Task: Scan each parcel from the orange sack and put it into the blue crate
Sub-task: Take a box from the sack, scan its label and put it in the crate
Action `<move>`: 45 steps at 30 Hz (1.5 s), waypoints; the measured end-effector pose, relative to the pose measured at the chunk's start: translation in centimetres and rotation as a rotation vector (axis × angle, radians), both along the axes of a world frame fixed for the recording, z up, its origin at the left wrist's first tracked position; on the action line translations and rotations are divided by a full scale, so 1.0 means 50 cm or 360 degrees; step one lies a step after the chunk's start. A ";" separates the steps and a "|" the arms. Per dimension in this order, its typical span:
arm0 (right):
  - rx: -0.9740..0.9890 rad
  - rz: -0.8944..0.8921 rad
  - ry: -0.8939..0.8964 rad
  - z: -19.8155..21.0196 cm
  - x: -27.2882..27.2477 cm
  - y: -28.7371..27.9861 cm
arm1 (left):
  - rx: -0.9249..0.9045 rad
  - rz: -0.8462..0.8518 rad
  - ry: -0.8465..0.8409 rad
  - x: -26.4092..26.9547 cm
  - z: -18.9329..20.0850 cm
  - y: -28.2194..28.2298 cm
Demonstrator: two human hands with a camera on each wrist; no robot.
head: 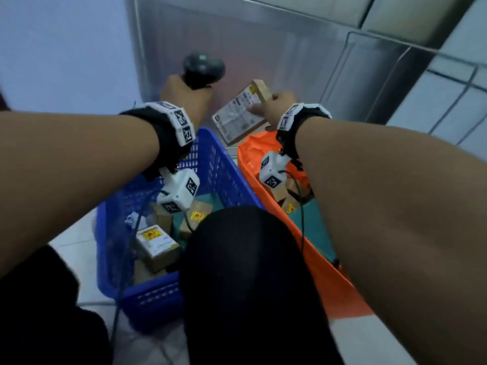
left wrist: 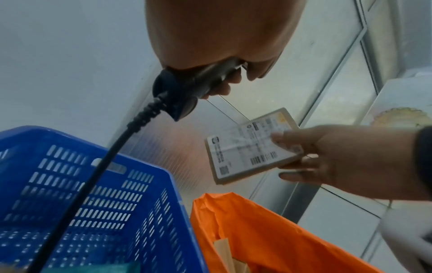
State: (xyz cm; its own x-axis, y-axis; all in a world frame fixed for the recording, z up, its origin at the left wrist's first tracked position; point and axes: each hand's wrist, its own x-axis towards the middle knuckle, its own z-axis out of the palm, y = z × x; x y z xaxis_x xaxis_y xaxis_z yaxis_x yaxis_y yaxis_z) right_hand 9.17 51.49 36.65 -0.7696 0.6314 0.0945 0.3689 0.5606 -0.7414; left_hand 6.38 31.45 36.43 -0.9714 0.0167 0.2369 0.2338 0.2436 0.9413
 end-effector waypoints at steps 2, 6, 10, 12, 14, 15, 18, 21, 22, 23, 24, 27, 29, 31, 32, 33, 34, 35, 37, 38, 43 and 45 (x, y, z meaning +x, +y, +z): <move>-0.0161 0.0073 0.0024 -0.008 -0.033 -0.062 | 0.0019 -0.0017 0.0022 -0.001 -0.014 -0.044; 0.0006 0.0311 -0.0015 -0.067 -0.081 -0.178 | -0.0007 -0.0005 -0.0009 -0.027 -0.074 -0.109; 0.0464 0.0657 -0.0168 -0.149 -0.123 -0.250 | -0.0128 0.0065 -0.0010 -0.084 -0.121 -0.136; 0.0494 0.0692 -0.0171 -0.157 -0.144 -0.249 | -0.0095 0.0088 -0.0036 -0.110 -0.115 -0.132; 0.0344 0.0560 -0.0078 -0.161 -0.163 -0.237 | -0.0048 0.0129 -0.0051 -0.131 -0.109 -0.132; 0.0231 0.0482 -0.0032 -0.168 -0.171 -0.233 | -0.0030 0.0138 -0.0052 -0.138 -0.109 -0.137; 0.0007 0.0309 0.0034 -0.182 -0.192 -0.226 | 0.0021 0.0040 -0.0190 -0.160 -0.111 -0.148; -0.0211 0.0101 0.0175 -0.171 -0.211 -0.237 | 0.0072 -0.0135 -0.0496 -0.166 -0.112 -0.158; -0.0283 0.0032 0.0207 -0.167 -0.215 -0.239 | 0.0089 -0.0185 -0.0553 -0.166 -0.113 -0.159; -0.0355 -0.0023 0.0232 -0.161 -0.218 -0.245 | 0.0103 -0.0220 -0.0591 -0.166 -0.111 -0.164; -0.0426 -0.0061 0.0252 -0.159 -0.221 -0.247 | 0.0120 -0.0255 -0.0625 -0.165 -0.110 -0.166; -0.0539 -0.0108 0.0273 -0.162 -0.226 -0.255 | 0.0136 -0.0306 -0.0697 -0.164 -0.104 -0.175; -0.0557 -0.0109 0.0305 -0.166 -0.229 -0.268 | 0.0153 -0.0289 -0.0727 -0.169 -0.103 -0.182; -0.0583 -0.0124 0.0345 -0.163 -0.230 -0.276 | 0.0181 -0.0261 -0.0747 -0.174 -0.105 -0.184; -0.0595 -0.0136 0.0366 -0.161 -0.229 -0.278 | 0.0191 -0.0255 -0.0757 -0.175 -0.107 -0.183; -0.0610 -0.0143 0.0389 -0.156 -0.229 -0.282 | 0.0197 -0.0255 -0.0765 -0.175 -0.104 -0.183; -0.0628 -0.0148 0.0409 -0.155 -0.229 -0.284 | 0.0201 -0.0264 -0.0775 -0.173 -0.105 -0.182; -0.0648 -0.0151 0.0427 -0.153 -0.229 -0.287 | 0.0199 -0.0276 -0.0785 -0.171 -0.104 -0.181; -0.0703 -0.0161 0.0456 -0.152 -0.230 -0.291 | 0.0175 -0.0300 -0.0811 -0.167 -0.105 -0.179; -0.0728 -0.0168 0.0482 -0.150 -0.230 -0.293 | 0.0161 -0.0307 -0.0818 -0.166 -0.104 -0.179; -0.0723 -0.0161 0.0529 -0.143 -0.231 -0.293 | 0.0124 -0.0303 -0.0843 -0.169 -0.105 -0.181; -0.0758 -0.0157 0.0555 -0.142 -0.232 -0.295 | 0.0130 -0.0314 -0.0852 -0.171 -0.101 -0.181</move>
State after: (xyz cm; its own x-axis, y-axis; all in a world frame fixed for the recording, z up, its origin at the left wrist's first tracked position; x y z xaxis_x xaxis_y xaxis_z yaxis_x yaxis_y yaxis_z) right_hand -2.42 36.76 29.56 -0.6798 0.7331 0.0199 0.0919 0.1121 -0.9894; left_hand -2.17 22.39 31.40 -0.9367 0.2118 -0.2788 -0.2469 0.1650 0.9549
